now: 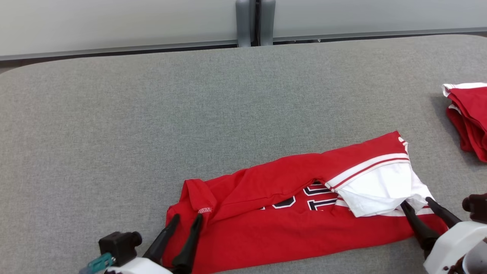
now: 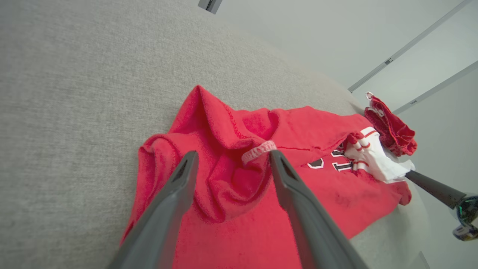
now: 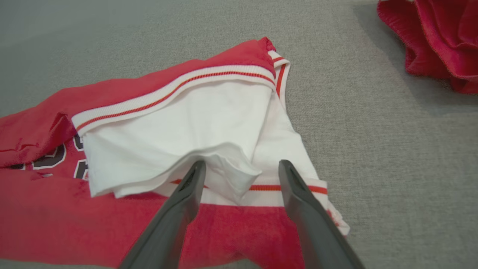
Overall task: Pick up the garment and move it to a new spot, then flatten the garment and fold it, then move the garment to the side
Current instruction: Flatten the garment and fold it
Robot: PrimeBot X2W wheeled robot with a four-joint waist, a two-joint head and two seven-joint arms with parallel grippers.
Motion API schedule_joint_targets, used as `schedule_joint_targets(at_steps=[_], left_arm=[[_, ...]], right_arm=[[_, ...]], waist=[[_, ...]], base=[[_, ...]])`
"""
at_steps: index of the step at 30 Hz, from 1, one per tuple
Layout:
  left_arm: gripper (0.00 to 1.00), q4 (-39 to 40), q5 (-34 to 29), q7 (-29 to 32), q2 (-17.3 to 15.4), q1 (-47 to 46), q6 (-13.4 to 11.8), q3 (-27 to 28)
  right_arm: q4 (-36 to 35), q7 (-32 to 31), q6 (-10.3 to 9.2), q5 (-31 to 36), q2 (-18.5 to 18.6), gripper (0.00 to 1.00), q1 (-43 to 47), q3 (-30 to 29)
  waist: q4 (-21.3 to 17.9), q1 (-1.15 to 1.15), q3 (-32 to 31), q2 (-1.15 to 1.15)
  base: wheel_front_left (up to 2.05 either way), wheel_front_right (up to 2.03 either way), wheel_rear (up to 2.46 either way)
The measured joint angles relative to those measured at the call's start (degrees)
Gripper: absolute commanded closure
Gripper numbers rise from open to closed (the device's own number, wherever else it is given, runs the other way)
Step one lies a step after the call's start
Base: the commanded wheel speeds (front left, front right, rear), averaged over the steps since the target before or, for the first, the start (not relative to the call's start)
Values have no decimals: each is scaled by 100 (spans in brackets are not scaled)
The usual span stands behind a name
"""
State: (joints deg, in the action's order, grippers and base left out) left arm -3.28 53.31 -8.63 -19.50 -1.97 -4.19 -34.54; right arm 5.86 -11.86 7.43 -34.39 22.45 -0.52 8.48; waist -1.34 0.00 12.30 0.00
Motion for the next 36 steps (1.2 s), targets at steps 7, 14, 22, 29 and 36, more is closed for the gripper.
schedule_joint_targets(at_steps=[7,14,22,29,36], left_arm=[[0,111,-287,-566,79,444,-401,508],[0,428,-1547,-637,463,595,-547,1229],[0,291,-2369,-636,1210,761,-66,1874],[0,146,-2716,-637,1522,880,328,2340],[0,-22,-2865,-637,1647,878,578,2606]], right_arm=[[-374,-166,0,227,-33,0,-76,-704],[-260,-903,1,791,-318,0,-732,-884],[761,-1268,1,1395,-399,0,-1077,-680],[1217,-1224,9,1696,-254,0,-1188,-792],[1391,-1502,7,1295,-179,0,-1345,-413]], waist=[[-42,0,-89,0],[70,0,90,0],[352,0,302,0],[457,0,315,0],[456,0,334,0]], base=[[0,0,0],[0,0,0],[0,0,0],[0,0,0],[0,0,0]])
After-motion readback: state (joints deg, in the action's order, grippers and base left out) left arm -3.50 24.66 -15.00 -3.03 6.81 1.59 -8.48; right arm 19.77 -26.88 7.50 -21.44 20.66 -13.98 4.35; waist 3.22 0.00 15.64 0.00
